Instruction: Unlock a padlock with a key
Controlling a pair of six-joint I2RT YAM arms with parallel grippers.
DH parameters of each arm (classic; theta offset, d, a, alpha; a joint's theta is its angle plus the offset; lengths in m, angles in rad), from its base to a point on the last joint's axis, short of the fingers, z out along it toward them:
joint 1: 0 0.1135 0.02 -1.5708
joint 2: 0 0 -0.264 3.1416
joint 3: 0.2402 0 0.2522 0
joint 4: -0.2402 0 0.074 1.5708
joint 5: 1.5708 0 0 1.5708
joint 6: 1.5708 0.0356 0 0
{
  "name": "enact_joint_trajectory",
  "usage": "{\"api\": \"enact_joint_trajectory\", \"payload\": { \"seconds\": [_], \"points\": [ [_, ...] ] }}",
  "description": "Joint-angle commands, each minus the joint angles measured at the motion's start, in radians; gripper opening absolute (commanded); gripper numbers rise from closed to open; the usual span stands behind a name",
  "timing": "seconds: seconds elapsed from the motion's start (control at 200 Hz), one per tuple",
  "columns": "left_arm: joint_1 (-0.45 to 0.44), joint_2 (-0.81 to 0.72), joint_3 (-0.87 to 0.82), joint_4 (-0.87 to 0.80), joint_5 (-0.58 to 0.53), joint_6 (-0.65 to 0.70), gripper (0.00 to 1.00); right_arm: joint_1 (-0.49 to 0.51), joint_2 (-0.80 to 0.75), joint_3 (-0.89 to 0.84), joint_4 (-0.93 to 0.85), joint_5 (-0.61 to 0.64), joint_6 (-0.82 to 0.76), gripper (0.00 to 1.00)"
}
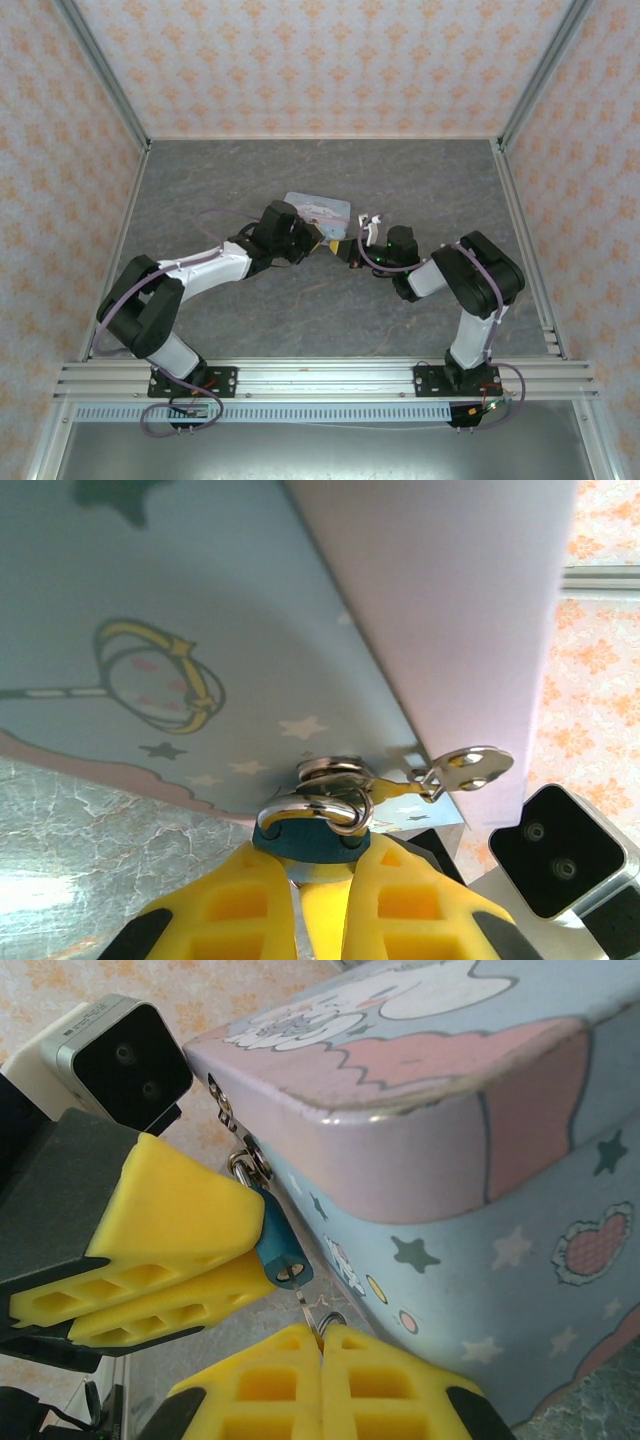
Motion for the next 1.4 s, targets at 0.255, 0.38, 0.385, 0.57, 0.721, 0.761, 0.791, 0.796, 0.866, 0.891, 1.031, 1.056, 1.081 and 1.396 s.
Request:
{"api": "enact_joint_trajectory", "payload": {
  "seconds": [0.255, 0.38, 0.385, 0.57, 0.721, 0.761, 0.791, 0.796, 0.866, 0.891, 1.031, 1.056, 1.081, 1.396],
  "points": [
    [-0.092, 0.045, 0.043, 0.064, 0.181, -0.013, 0.11, 0.048, 0.015, 0.137, 0.122, -0.014, 0.016, 0.00],
    [-0.099, 0.054, 0.047, 0.082, 0.180, -0.025, 0.11, 0.054, 0.027, 0.138, 0.104, -0.011, 0.004, 0.00],
    [-0.100, 0.055, 0.048, 0.083, 0.179, -0.025, 0.11, 0.054, 0.027, 0.138, 0.104, -0.010, 0.005, 0.00],
    [-0.109, 0.066, 0.056, 0.087, 0.182, -0.025, 0.11, 0.053, 0.041, 0.144, 0.121, -0.008, 0.015, 0.00],
    [-0.110, 0.069, 0.048, 0.066, 0.176, -0.010, 0.11, 0.045, 0.023, 0.135, 0.114, 0.006, 0.011, 0.00],
    [-0.110, 0.071, 0.046, 0.064, 0.173, -0.007, 0.11, 0.045, 0.016, 0.123, 0.112, 0.016, 0.009, 0.00],
    [-0.110, 0.072, 0.043, 0.064, 0.170, -0.005, 0.11, 0.045, 0.009, 0.114, 0.106, 0.023, 0.007, 0.00],
    [-0.110, 0.073, 0.042, 0.065, 0.169, -0.005, 0.11, 0.045, 0.008, 0.113, 0.105, 0.024, 0.007, 0.00],
    [-0.107, 0.072, 0.033, 0.057, 0.156, 0.000, 0.11, 0.045, -0.004, 0.102, 0.061, 0.031, -0.005, 0.00],
    [-0.107, 0.068, 0.029, 0.056, 0.149, 0.002, 0.12, 0.045, -0.005, 0.094, 0.050, 0.038, -0.006, 0.00],
    [-0.092, 0.024, 0.018, 0.003, 0.112, 0.036, 0.19, 0.045, 0.005, 0.057, 0.041, 0.062, -0.008, 0.00],
    [-0.088, 0.010, 0.014, -0.013, 0.103, 0.046, 0.20, 0.045, 0.008, 0.054, 0.043, 0.063, -0.004, 0.00],
    [-0.082, -0.004, 0.009, -0.031, 0.095, 0.055, 0.22, 0.045, 0.012, 0.052, 0.045, 0.064, 0.000, 0.00],
    [0.023, -0.199, -0.124, -0.096, 0.026, 0.063, 0.56, 0.063, 0.006, 0.042, -0.010, 0.110, 0.054, 0.00]
  ]
}}
